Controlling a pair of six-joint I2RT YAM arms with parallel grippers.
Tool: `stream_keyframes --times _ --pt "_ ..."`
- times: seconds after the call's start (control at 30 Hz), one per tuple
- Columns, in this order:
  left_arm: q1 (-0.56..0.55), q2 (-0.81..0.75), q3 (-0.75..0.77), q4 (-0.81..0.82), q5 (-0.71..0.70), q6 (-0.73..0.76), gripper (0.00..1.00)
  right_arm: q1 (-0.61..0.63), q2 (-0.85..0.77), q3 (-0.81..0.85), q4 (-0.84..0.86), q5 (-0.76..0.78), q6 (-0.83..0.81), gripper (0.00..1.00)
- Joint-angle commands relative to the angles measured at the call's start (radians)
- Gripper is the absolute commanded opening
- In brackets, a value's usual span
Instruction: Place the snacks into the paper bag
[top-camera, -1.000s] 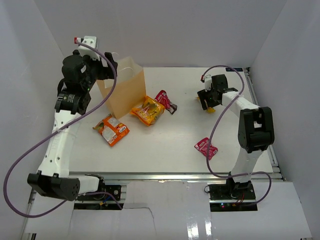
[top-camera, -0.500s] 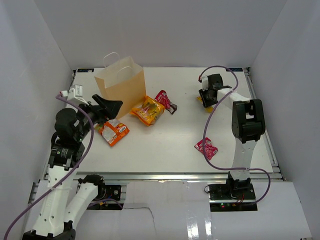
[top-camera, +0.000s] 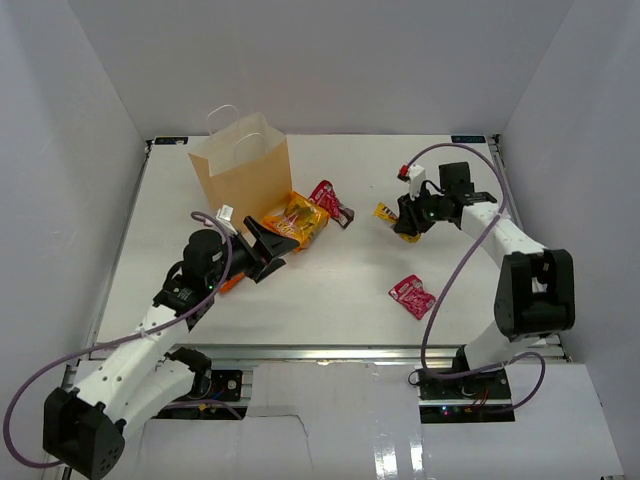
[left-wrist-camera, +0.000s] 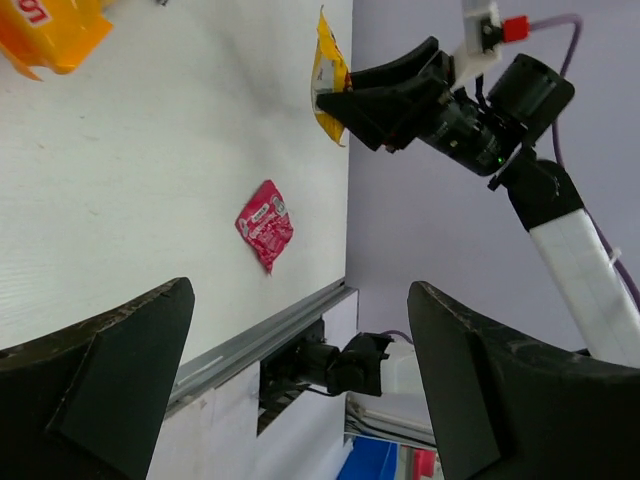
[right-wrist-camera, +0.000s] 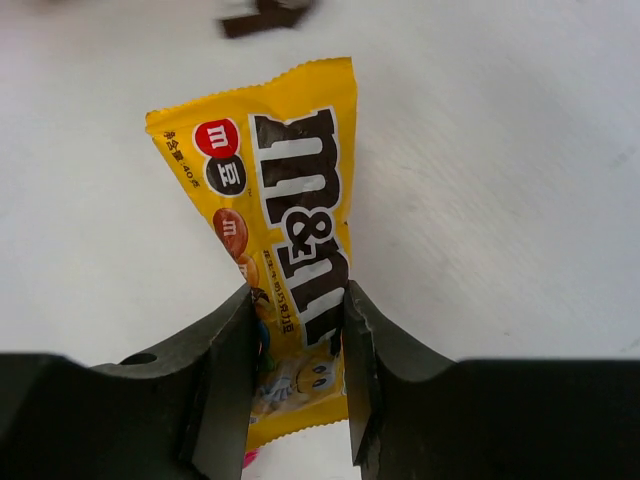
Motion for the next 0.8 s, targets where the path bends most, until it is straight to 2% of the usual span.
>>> stream_keyframes --times 0.0,0.1,0.3,0.43,0.63,0.67,0.7,0.77 --pt "-0.081 0.087 -0.022 0.177 -0.093 -0.102 0.98 0.034 -0.145 -0.081 -0.056 -0.291 -0.115 0.18" --pt "-0.136 0.207 -0.019 0.272 -0.118 -0.131 0.98 0.094 -0.199 -0.133 -0.065 -0.296 -0.111 0.18" --pt "-0.23 0.454 0.128 0.294 -0.136 -0.098 0.98 0.25 -0.272 -0.164 -0.044 -0.228 -0.031 0.19" --pt "-0.276 0.539 0.191 0.312 -0.124 -0.087 0.98 0.331 -0.265 -0.153 -0.03 -0.205 0.007 0.19" --pt "-0.307 0.569 0.163 0.346 -0.121 -0.117 0.97 0.381 -0.245 -0.121 -0.025 -0.184 0.023 0.2" --pt "-0.308 0.572 0.16 0.349 -0.119 -0.125 0.93 0.384 -0.243 -0.116 -0.022 -0.182 0.026 0.2" --pt "-0.31 0.575 0.151 0.357 -0.118 -0.13 0.84 0.387 -0.242 -0.112 -0.019 -0.181 0.029 0.2" --pt "-0.315 0.58 0.143 0.365 -0.113 -0.14 0.76 0.39 -0.237 -0.095 -0.016 -0.181 0.035 0.2"
